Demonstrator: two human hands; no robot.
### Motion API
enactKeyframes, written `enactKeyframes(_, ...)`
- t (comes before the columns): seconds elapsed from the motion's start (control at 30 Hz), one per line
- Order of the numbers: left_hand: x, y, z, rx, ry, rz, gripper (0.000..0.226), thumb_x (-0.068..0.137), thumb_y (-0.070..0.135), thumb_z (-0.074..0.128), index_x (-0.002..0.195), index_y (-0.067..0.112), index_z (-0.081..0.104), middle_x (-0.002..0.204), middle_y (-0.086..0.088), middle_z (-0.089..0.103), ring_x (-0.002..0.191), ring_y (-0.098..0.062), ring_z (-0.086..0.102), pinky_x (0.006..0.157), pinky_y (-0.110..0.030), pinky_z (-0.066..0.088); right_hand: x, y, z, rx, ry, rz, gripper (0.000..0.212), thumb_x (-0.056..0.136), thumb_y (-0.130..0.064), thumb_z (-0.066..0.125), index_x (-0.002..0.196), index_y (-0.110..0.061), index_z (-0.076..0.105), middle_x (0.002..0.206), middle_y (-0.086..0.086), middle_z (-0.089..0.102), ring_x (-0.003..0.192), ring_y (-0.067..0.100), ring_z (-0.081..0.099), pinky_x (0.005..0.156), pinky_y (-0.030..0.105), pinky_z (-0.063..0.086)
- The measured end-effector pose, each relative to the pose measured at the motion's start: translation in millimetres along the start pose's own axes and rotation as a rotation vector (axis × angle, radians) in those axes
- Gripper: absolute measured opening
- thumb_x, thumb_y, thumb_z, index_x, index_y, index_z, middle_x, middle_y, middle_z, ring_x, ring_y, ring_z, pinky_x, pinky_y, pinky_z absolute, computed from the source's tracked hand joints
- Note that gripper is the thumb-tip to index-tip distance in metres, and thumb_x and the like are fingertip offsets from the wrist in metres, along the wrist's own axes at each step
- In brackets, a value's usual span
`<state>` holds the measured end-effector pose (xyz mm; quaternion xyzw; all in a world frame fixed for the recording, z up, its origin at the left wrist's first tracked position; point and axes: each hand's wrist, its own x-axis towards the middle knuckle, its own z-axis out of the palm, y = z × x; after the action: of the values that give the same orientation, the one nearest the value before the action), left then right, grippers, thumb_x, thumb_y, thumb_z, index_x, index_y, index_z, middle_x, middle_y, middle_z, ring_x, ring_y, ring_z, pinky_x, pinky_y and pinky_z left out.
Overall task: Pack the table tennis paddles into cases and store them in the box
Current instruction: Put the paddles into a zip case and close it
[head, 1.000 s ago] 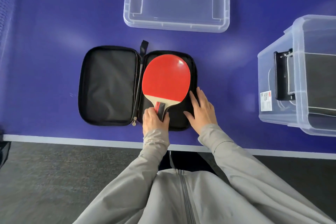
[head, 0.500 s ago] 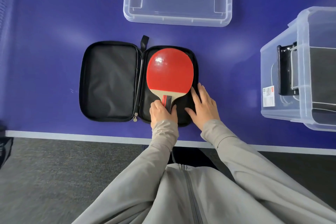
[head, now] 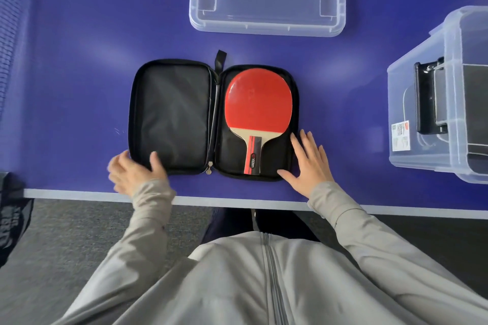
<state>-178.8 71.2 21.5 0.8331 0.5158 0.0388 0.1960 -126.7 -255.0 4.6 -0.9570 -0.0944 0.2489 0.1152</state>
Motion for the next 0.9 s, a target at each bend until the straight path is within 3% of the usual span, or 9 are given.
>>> enactKeyframes(0.1,36.5,-28.7,-12.9,0.028,-0.103,-0.115,0.055,0.086,0.036,0.062,0.129,0.005,0.049,0.141,-0.015,0.034,0.129,-0.035,0.031,0.106,-0.047,0.026,0.2,-4.9,1.8,0.010,0.002,0.020,0.094,0.083,-0.053,0.059,0.151,-0.020,0.003,0.160,0.004,-0.002,0.148,0.022,-0.007,0.118,0.046,0.005)
enactKeyframes(0.23,48.1,-36.6,-12.2,-0.049,-0.248,0.032,0.034,0.084,0.030,0.066,0.110,0.009,0.064,0.134,-0.010,0.043,0.128,-0.030,0.034,0.109,-0.043,0.025,1.1,-5.8,1.6,0.028,0.015,0.029,0.094,0.083,-0.050,0.062,0.151,-0.019,0.005,0.160,0.005,0.000,0.148,0.022,-0.005,0.118,0.047,0.006)
enactKeyframes(0.33,40.9,-30.8,-15.8,-0.224,-0.278,0.044,0.032,0.083,0.010,0.064,0.114,0.004,0.060,0.125,-0.014,0.055,0.119,-0.028,0.050,0.099,-0.032,0.037,0.7,-6.4,-0.2,0.040,0.016,0.028,0.093,0.083,-0.048,0.063,0.151,-0.019,0.007,0.160,0.005,0.002,0.148,0.022,-0.004,0.118,0.047,0.006)
enactKeyframes(0.43,28.3,-18.2,-37.3,-0.623,-0.351,-0.140,0.034,0.084,-0.003,0.052,0.115,0.011,0.054,0.115,-0.017,0.062,0.093,-0.024,0.063,0.081,-0.030,0.050,0.9,-8.4,-6.1,0.091,0.008,0.035,0.086,0.085,-0.043,0.063,0.151,-0.018,0.013,0.160,0.005,0.005,0.148,0.022,-0.001,0.118,0.046,0.008)
enactKeyframes(0.5,15.9,-6.4,-55.6,-0.753,-0.360,-0.117,0.039,0.081,-0.005,0.050,0.110,0.020,0.055,0.106,-0.012,0.067,0.082,-0.013,0.066,0.076,-0.026,0.055,-0.9,-13.6,-15.7,0.244,0.068,0.059,0.074,0.089,-0.033,0.062,0.149,-0.016,0.022,0.159,0.006,0.014,0.147,0.022,0.009,0.118,0.044,0.014)
enactKeyframes(0.6,-15.6,24.2,-81.8,-0.740,-0.382,0.160,0.043,0.071,0.006,0.055,0.106,0.030,0.061,0.093,0.011,0.066,0.081,-0.003,0.061,0.074,-0.015,0.051,-4.8,-30.4,-40.8,0.541,0.257,0.114,0.057,0.091,-0.020,0.060,0.143,-0.011,0.037,0.150,0.007,0.034,0.140,0.019,0.030,0.115,0.033,0.024)
enactKeyframes(0.7,-56.8,57.6,-86.1,-0.732,-0.469,0.518,0.043,0.068,0.010,0.064,0.111,0.014,0.062,0.101,0.005,0.063,0.086,-0.003,0.058,0.071,-0.015,0.050,-7.6,-60.7,-69.1,0.722,0.348,0.088,0.038,0.093,-0.019,0.057,0.130,-0.013,0.052,0.136,0.002,0.049,0.128,0.012,0.043,0.109,0.026,0.033)
enactKeyframes(0.8,-94.3,83.5,-70.2,-0.556,-0.543,0.850,0.048,0.067,0.008,0.070,0.115,0.015,0.064,0.111,0.004,0.062,0.097,-0.016,0.059,0.081,-0.025,0.050,-8.0,-91.3,-92.5,1.007,0.334,0.095,0.020,0.098,-0.028,0.047,0.112,-0.024,0.060,0.120,-0.007,0.058,0.114,-0.001,0.051,0.098,0.013,0.038)
enactKeyframes(0.9,-117.1,97.5,-50.2,-0.405,-0.522,1.016,0.050,0.065,0.010,0.074,0.115,0.008,0.067,0.107,-0.005,0.067,0.091,-0.029,0.062,0.079,-0.033,0.053,-2.8,-100.8,-102.7,1.086,0.338,0.182,0.021,0.093,-0.042,0.050,0.084,-0.023,0.055,0.081,-0.009,0.055,0.074,-0.001,0.051,0.072,0.016,0.042)
